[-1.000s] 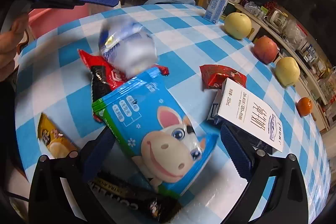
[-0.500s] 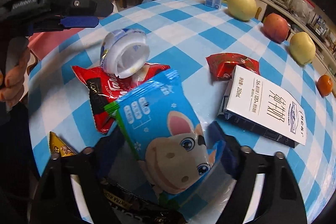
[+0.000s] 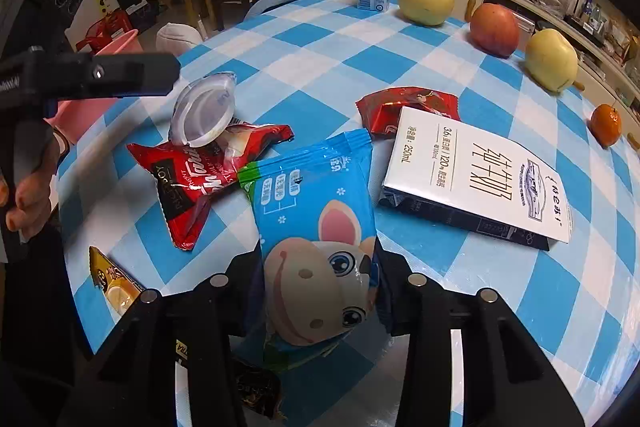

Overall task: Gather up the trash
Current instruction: 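Lift and adjust the white bottle in the left tool while the right tool lifts the cow pack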

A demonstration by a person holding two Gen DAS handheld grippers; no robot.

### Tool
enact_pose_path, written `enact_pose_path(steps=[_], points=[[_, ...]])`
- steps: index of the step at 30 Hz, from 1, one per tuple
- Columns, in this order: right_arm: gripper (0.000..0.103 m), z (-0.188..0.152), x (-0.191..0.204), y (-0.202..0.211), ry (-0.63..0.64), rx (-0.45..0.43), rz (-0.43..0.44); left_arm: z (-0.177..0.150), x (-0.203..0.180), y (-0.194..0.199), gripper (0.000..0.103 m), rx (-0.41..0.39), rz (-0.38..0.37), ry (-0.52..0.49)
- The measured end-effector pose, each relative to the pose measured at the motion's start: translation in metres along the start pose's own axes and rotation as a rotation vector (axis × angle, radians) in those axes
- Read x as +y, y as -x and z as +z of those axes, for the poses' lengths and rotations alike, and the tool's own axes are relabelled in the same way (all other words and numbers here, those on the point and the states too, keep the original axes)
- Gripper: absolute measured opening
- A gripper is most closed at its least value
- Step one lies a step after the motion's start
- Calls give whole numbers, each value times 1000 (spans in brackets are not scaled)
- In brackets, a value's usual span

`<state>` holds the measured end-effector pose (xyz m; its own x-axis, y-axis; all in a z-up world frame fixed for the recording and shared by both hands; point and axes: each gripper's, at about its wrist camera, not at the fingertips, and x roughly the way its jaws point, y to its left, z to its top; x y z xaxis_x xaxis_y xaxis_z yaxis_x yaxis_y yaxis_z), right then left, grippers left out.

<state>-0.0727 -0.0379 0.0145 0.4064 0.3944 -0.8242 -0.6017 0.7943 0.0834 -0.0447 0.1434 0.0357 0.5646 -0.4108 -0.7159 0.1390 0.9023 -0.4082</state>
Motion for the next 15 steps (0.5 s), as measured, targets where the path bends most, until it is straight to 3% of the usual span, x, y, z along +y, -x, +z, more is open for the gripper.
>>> enact_pose_path(steps=[7,15], points=[[45,-1,1,0,8,0,-17,-4,-9,-13,90,43,84,-76],[46,-2,3,1,17,-1,-37,-2,-11,-21,95,46,102,-102]])
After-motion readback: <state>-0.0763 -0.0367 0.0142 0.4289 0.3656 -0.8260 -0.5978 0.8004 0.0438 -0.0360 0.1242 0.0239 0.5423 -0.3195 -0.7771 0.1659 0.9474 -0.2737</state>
